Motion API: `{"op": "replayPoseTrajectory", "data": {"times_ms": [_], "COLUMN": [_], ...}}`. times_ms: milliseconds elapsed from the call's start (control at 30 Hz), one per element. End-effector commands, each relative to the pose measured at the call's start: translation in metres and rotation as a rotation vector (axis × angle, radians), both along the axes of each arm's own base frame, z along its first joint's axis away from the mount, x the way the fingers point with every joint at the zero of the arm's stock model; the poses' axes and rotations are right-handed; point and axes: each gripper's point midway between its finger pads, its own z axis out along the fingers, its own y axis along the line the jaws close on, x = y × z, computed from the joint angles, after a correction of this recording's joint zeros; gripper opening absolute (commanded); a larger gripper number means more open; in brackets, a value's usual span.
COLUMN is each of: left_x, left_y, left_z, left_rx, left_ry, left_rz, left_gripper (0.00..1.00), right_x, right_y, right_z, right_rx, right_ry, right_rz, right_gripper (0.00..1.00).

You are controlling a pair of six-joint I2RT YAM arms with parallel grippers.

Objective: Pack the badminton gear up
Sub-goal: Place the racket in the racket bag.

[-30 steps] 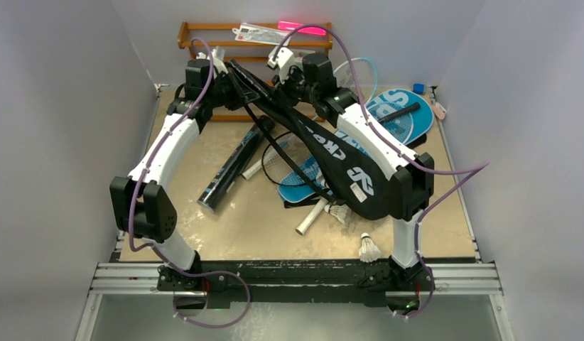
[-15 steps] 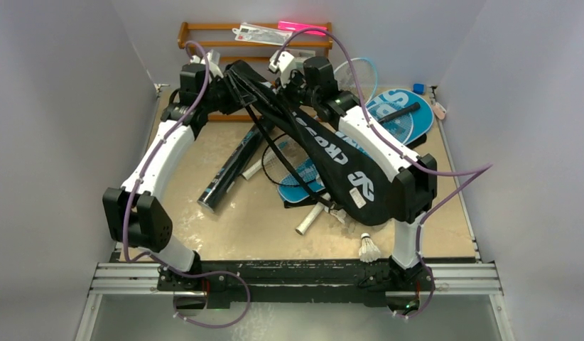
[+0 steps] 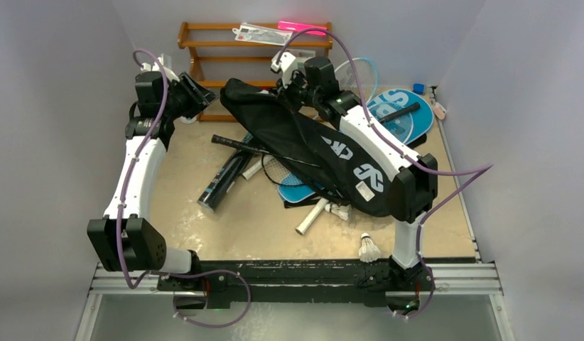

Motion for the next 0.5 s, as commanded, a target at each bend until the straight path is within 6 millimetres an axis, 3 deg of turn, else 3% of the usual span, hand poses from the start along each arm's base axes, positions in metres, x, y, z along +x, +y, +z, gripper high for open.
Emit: {"op": "replayPoseTrajectory", "data": {"times_ms": [0, 133, 300, 333, 433, 467], "left_x": [0.002, -0.013, -0.032, -0.035, -0.045, -0.049], "left_y": [0.009, 0.025, 0.031, 0.030, 0.033, 0.034], "left_z": [-0.020, -0.055, -0.077, -0.079, -0.086, -0.087], "left_rx": [0.021, 0.040, 0.029, 0.028, 0.038, 0.044], "left_ry": [0.062, 0.120, 0.126, 0.122, 0.145, 0.153], "left_rz": [0.054, 0.149, 0.184, 0.181, 0.195, 0.203], "left_gripper": [0.38, 0.41, 0.43, 0.43, 0.43, 0.43], "right_x": [-0.003, -0.002, 0.001, 0.001, -0.001, -0.003], "right_y": [0.007, 0.013, 0.020, 0.021, 0.021, 0.019], "right_z": [0.034, 0.015, -0.012, -0.016, -0.028, -0.028], "right_rx": [0.080, 0.077, 0.079, 0.079, 0.063, 0.062], "right_ry": [-0.056, -0.016, 0.023, 0.036, 0.075, 0.082], "right_rz": [0.027, 0.042, 0.053, 0.058, 0.055, 0.048], "right_gripper": [0.00, 0.00, 0.00, 0.04, 0.40, 0.45]}}
